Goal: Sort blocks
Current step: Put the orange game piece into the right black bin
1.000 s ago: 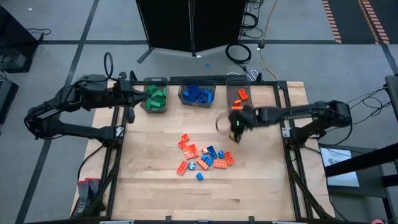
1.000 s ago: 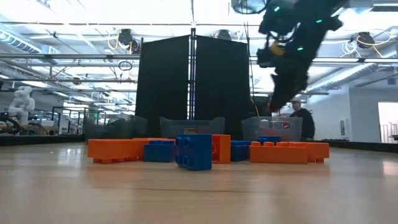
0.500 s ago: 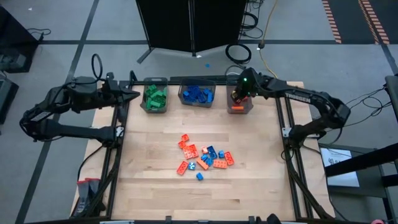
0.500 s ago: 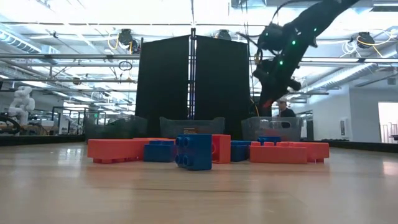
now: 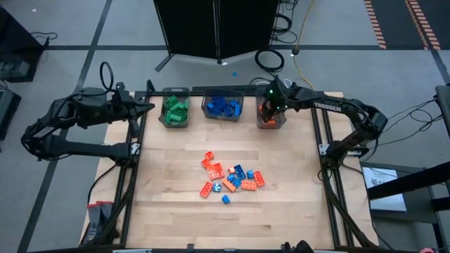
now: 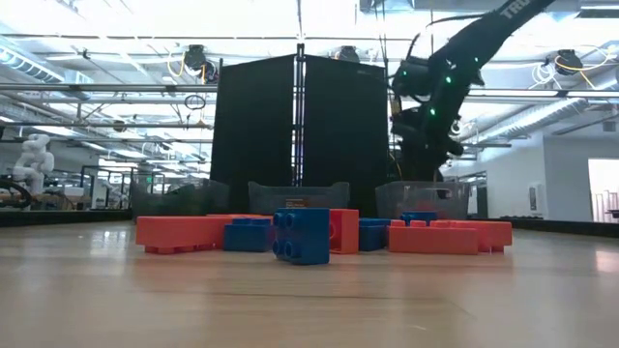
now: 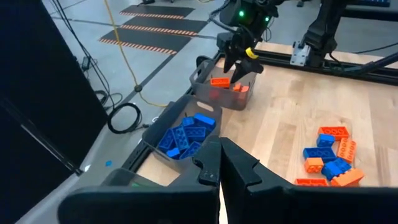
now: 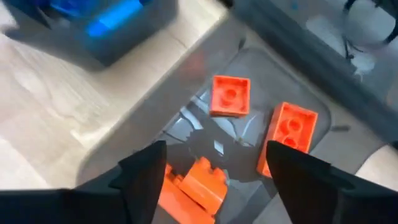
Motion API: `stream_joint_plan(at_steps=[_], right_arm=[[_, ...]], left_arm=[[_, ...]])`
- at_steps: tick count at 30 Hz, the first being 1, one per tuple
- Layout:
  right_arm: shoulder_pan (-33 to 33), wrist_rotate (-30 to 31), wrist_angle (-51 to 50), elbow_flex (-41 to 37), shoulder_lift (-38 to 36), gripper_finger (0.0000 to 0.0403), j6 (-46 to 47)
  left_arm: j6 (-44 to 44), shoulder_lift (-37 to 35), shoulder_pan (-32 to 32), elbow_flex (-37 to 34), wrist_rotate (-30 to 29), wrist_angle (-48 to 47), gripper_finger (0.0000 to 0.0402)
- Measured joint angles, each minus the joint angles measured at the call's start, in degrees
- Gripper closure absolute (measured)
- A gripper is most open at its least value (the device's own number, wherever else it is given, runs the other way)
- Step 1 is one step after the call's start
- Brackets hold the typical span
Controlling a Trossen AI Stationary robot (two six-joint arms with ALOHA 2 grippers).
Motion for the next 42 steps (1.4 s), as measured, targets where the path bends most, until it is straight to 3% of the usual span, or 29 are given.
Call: stream_joint_plan(at_steps=[2, 5, 8, 10, 13, 16, 19, 25, 32, 38, 42], right_arm=[[0.13, -1.48, -2.28, 2.8, -0.1, 0.0126, -1.41], [1.71, -10.5, -6.79, 8.51, -1.47, 0.0126, -5.02], [6.15, -17.98, -7.94, 14.05, -3.33, 0.0131, -5.7], [10.48, -19.53, -9.03, 16.84, -4.16, 0.0136, -5.72], [18.07, -18.93, -12.58, 18.2, -4.6, 0.0143, -5.99], [25.95, -11.67, -18.48, 17.29, -3.95, 0.0149, -0.95], [32.22, -4.72, -20.61, 13.12, -3.74, 0.0153, 10.6], [41.46, -2.78, -13.57, 3.32, -3.72, 0.0152, 37.16], [47.44, 1.72, -4.26, -3.37, -3.7, 0.0157, 54.52], [50.21, 6.25, -5.14, -3.86, -3.67, 0.0161, 59.53], [50.99, 5.55, -7.98, -3.86, -1.79, 0.0161, 60.34]], left_arm=[[0.02, 0.0, 0.0, 0.0, -0.03, 0.0, 0.0402], [0.0, 0.0, 0.0, 0.0, -0.03, -0.94, 0.0402], [-0.01, 0.0, 0.0, 0.0, -0.08, -2.87, 0.0402], [0.0, 0.0, 0.0, 0.0, -0.12, -3.23, 0.0402], [-0.03, -0.02, 0.0, 0.0, -0.12, -3.23, 0.0402], [-0.01, -0.09, 0.0, 0.0, -0.12, -3.23, 0.0402], [0.0, -0.26, 0.0, 0.0, -0.1, -3.28, 0.0402], [0.53, -0.46, 0.0, 0.0, -0.1, -3.28, 0.0402], [3.14, -0.49, 0.0, 0.0, -0.1, -3.28, 0.0402], [3.52, -0.51, 0.0, 0.0, -0.1, -3.64, 0.0402], [3.52, -0.52, 0.0, 0.0, -0.1, -4.68, 0.0402]])
